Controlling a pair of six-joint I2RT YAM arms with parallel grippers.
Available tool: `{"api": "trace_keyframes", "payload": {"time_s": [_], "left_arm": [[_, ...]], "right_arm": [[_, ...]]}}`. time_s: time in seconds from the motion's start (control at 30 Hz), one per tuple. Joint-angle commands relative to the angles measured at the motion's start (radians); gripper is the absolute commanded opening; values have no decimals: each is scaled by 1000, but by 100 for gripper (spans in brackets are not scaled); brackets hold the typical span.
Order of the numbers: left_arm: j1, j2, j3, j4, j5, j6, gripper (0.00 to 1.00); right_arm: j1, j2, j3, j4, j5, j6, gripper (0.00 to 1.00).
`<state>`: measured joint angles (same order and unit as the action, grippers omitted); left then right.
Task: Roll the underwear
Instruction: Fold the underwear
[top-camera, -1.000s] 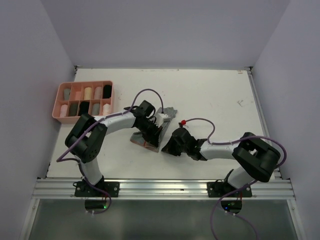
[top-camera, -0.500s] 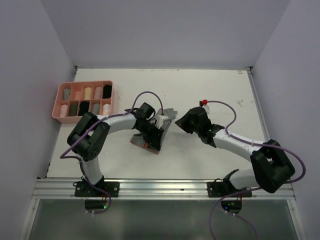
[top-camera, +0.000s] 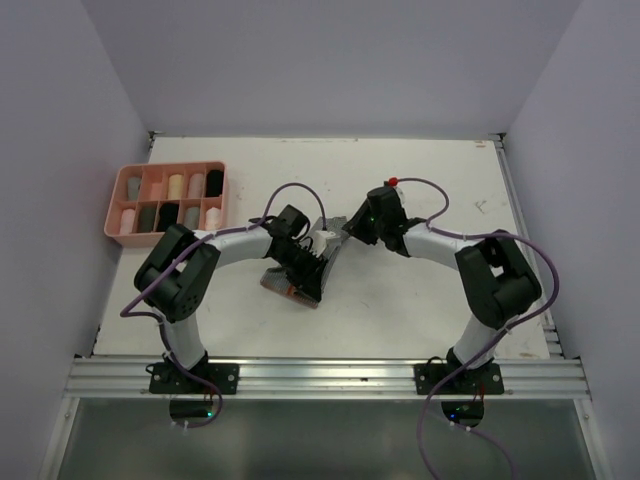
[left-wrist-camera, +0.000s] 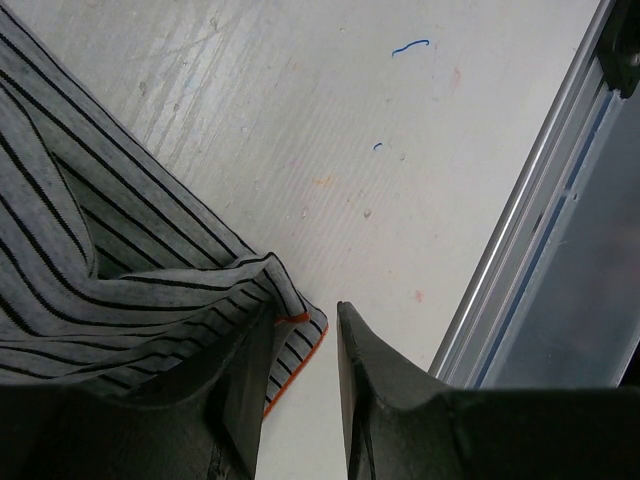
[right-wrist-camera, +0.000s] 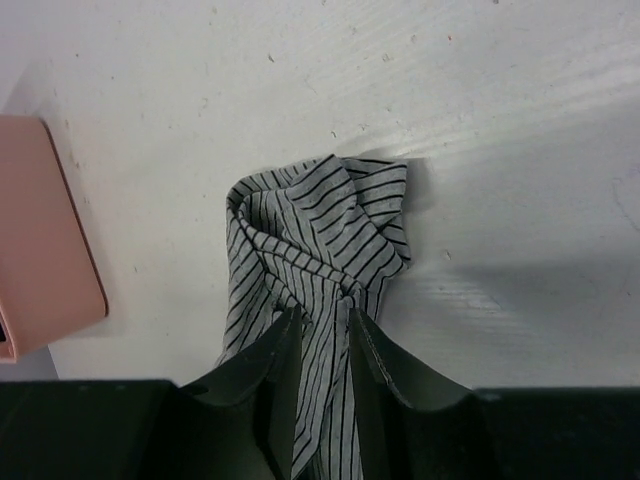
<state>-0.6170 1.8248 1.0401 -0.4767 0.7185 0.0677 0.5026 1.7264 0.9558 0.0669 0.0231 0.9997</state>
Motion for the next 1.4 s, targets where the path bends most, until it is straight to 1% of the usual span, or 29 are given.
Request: {"api": "trace_keyframes", "payload": {"time_s": [0.0, 0.13, 0.27, 0.43, 0.47, 0.67, 0.77, 0.97, 1.23, 1.33, 1.37], "left_arm": [[0, 39, -34, -3, -63, 15, 37], [0, 44, -25, -13, -56, 17, 37], [0, 45, -23, -13, -56, 17, 37], [0, 54, -26, -13, -53, 21, 37], [0, 54, -26, -13, -51, 20, 36], [0, 59, -23, -14, -48, 18, 36], [0, 64, -22, -16, -48, 20, 36], [0, 62, -20, -20, -50, 23, 36], [-1, 67, -20, -19, -50, 21, 36], [0, 68, -17, -20, -50, 23, 36], [0, 67, -18, -20, -50, 23, 36]], "right_arm": [[-7, 30, 63, 1, -46, -39, 30], [-7, 73, 95, -7, -74, -41, 31], [-7, 105, 126, -64, -84, -53, 31], [-7, 85, 107, -64, -68, -56, 34], [-7, 75, 104, -88, -61, -56, 35], [-7, 10, 78, -111, -26, -78, 36], [-7, 15, 81, -116, -31, -82, 36], [-7, 61, 90, -104, -61, -72, 35], [-7, 108, 135, -148, -71, -85, 34], [-7, 119, 144, -138, -75, -85, 30], [-7, 122, 147, -136, -75, -85, 28]]}}
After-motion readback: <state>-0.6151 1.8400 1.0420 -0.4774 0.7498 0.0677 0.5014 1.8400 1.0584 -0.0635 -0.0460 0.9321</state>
